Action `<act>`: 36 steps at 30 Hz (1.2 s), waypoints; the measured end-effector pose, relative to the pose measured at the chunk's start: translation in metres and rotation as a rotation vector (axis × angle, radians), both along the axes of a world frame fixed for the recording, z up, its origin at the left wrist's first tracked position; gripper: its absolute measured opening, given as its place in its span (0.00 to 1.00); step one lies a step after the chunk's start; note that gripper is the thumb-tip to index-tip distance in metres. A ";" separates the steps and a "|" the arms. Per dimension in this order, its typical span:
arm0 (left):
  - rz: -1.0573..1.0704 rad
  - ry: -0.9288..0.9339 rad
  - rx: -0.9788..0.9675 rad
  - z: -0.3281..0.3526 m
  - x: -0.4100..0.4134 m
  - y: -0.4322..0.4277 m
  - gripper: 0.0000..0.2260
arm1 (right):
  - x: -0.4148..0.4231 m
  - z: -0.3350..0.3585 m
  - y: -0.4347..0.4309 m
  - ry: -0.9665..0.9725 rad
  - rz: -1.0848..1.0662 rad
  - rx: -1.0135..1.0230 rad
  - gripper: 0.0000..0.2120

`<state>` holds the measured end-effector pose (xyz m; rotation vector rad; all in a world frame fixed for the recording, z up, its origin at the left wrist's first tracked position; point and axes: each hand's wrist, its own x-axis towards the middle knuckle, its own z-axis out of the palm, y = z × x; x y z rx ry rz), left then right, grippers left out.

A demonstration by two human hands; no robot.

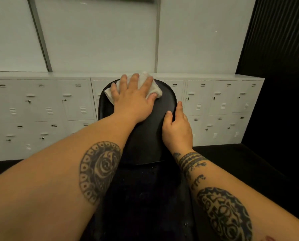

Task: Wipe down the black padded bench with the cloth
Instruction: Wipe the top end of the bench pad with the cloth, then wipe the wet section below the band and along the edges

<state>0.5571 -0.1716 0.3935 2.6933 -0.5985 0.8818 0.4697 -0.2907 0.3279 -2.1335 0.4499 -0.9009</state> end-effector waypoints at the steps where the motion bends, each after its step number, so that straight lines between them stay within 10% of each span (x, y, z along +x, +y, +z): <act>1: 0.018 -0.008 -0.023 0.001 0.002 0.002 0.26 | 0.000 0.000 0.000 0.003 -0.007 0.001 0.29; 12: 0.162 0.209 -0.533 -0.032 -0.016 0.066 0.24 | -0.001 0.001 0.002 0.022 -0.016 -0.025 0.29; 30: 0.153 0.462 -0.578 -0.046 -0.138 0.116 0.26 | -0.096 0.006 0.045 0.227 0.120 -0.137 0.23; 36: -0.352 0.750 -1.162 -0.037 -0.190 0.076 0.16 | -0.137 0.003 0.088 -0.036 0.590 0.458 0.25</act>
